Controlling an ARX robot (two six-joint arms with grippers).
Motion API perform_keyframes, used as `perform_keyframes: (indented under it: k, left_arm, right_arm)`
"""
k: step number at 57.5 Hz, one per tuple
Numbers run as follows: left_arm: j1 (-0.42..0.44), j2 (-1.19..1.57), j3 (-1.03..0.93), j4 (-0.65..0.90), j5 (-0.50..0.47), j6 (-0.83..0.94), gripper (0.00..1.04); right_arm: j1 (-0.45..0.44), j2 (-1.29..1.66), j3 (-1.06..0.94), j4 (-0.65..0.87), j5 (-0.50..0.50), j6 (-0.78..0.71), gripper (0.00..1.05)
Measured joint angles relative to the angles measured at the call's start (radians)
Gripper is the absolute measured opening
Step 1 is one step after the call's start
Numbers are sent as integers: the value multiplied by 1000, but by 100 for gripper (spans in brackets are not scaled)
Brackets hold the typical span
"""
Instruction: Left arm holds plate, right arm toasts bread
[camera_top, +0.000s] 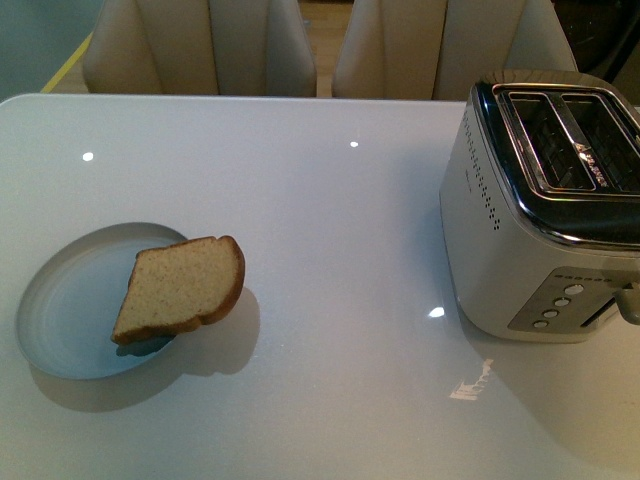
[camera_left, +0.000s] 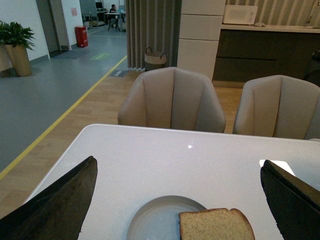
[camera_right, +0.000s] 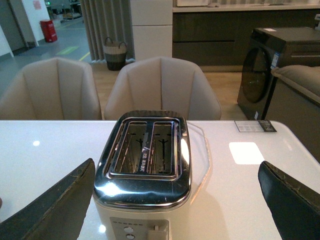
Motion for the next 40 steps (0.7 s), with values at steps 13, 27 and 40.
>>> perform_keyframes:
  k: [13,27,40]
  left_arm:
    - [0,0,0,0,0,0,97]
    - [0,0,0,0,0,0,97]
    - [0,0,0,0,0,0,97]
  right_arm:
    - [0,0,0,0,0,0,96]
    - [0,0,0,0,0,0,96]
    - [0,0,0,0,0,0,96]
